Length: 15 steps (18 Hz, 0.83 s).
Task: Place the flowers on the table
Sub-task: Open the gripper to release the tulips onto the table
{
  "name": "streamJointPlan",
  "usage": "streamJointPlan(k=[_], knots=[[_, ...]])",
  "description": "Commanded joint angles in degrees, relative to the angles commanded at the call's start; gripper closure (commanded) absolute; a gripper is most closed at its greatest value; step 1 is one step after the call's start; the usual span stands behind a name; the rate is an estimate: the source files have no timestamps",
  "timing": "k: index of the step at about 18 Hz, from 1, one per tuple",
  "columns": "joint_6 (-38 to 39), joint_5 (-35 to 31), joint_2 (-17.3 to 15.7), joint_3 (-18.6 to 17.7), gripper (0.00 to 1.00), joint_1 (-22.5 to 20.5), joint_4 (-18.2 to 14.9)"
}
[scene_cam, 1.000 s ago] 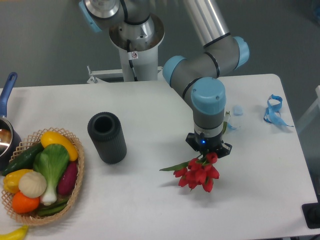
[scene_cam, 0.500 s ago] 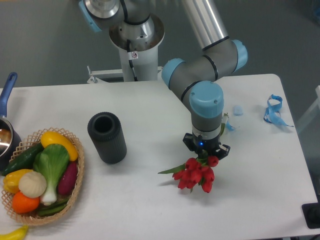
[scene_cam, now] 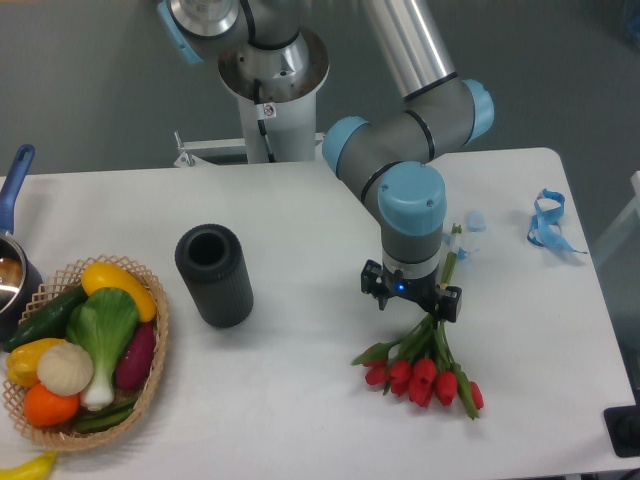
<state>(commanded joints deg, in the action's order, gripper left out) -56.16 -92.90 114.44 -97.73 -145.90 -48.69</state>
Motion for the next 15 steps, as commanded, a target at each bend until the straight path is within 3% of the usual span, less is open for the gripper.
streamJointPlan(k=[8, 15], knots=[[-0.62, 0.35, -3.51, -0.97, 0.0, -1.14, 0.61], [-0.62, 0.35, -3.61, -1.32, 0.0, -1.14, 1.05]])
